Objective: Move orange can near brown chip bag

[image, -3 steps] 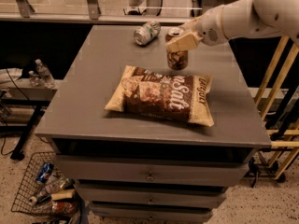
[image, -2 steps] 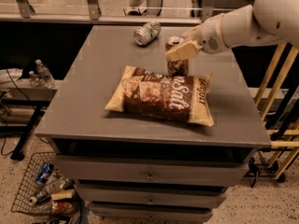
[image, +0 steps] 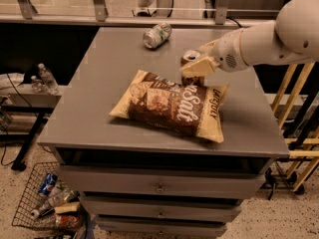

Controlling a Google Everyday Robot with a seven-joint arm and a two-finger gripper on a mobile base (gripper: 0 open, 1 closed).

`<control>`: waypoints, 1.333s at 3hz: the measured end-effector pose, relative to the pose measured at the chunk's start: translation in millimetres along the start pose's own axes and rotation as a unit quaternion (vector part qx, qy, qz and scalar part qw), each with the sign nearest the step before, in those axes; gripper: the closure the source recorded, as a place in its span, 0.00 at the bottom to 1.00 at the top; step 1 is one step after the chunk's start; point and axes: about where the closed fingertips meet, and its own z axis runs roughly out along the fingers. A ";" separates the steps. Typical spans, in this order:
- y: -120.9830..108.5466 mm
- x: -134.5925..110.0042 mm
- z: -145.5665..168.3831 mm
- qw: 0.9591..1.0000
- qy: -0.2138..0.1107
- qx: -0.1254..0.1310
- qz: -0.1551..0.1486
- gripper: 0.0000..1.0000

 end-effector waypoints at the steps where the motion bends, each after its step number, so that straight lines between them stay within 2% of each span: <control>1: 9.1 6.7 -4.5 1.000 -0.004 0.020 0.007 0.82; 4: 12.9 5.6 0.7 1.000 -0.004 0.016 0.005 0.12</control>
Offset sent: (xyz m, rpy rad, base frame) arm -0.0103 -0.0018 -0.0041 0.0061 -0.0143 -0.0358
